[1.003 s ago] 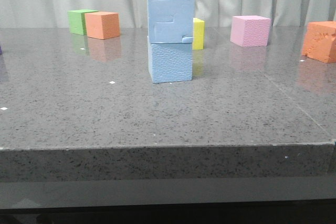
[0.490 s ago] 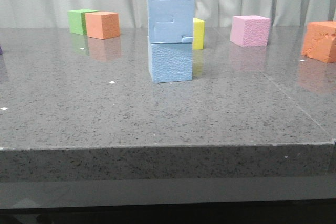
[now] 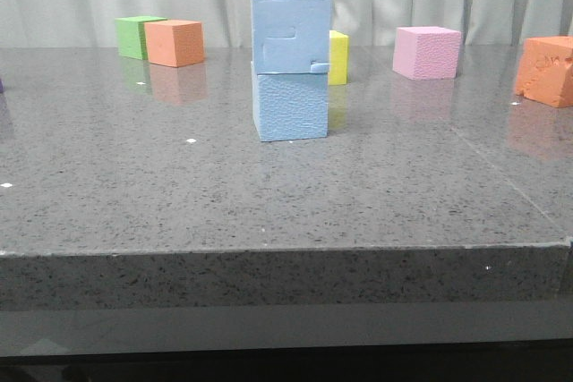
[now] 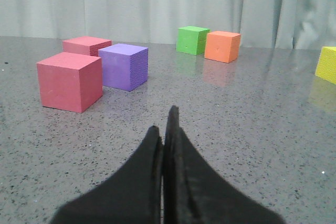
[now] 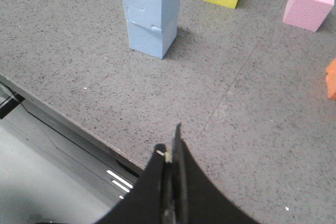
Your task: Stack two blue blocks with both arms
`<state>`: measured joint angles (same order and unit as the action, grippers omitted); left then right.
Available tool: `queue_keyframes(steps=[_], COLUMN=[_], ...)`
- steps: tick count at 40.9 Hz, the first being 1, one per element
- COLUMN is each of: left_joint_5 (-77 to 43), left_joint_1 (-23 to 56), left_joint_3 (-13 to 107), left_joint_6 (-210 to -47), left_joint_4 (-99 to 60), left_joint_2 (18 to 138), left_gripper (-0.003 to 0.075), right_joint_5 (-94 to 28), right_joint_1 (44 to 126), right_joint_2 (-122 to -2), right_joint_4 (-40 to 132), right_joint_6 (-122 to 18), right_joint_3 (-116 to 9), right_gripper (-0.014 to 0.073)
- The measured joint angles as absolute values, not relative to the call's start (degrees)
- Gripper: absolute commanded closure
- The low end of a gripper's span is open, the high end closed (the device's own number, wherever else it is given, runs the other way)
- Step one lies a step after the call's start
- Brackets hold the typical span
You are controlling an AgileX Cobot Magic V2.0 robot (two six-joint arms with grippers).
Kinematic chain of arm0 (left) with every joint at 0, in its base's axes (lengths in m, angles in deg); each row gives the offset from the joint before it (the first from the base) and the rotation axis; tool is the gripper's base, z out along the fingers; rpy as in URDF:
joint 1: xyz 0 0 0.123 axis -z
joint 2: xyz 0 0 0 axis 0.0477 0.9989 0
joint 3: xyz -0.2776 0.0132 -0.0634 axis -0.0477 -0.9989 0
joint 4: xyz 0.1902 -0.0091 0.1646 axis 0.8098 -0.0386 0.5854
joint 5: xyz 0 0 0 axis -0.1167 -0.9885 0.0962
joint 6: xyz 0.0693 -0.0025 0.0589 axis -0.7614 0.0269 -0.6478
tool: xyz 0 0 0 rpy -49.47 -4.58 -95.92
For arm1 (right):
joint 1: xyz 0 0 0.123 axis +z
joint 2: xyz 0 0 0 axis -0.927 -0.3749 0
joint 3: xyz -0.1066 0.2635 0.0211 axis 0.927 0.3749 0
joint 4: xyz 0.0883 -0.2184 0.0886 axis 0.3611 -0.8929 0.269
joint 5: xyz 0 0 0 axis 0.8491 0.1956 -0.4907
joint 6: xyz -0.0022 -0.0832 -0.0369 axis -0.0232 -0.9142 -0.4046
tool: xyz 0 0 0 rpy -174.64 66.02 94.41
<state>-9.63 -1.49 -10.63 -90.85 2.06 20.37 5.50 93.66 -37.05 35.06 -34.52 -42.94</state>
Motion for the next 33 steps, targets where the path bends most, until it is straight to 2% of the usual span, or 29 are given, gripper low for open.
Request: queue_keyframes(steps=[8, 16, 24, 33], left_joint_5=[-9.6, -9.6, -9.6, -9.8], left_joint_1=[-1.5, -1.5, -1.5, -1.5], left_joint_3=[-10.6, -10.6, -10.6, -10.6], left_joint_6=[-90.8, -90.8, -90.8, -90.8], left_joint_4=[2.1, 2.1, 2.0, 1.9], left_joint_2=[20.4, 20.4, 20.4, 20.4], left_gripper=[0.0741, 0.0741, 0.0741, 0.0741], right_joint_5=[0.5, -13.8, -28.0, -39.8], right_joint_1=[82.7, 75.2, 70.9, 69.4], right_joint_2=[-28.9, -16.2, -5.4, -3.1], right_joint_4=[35.1, 35.1, 35.1, 35.2], right_joint_6=[-34.5, -34.5, -34.5, -34.5], right_joint_3=[-33.3, -18.1, -3.1, 8.1], right_gripper=[0.0662, 0.0662, 0.0662, 0.0662])
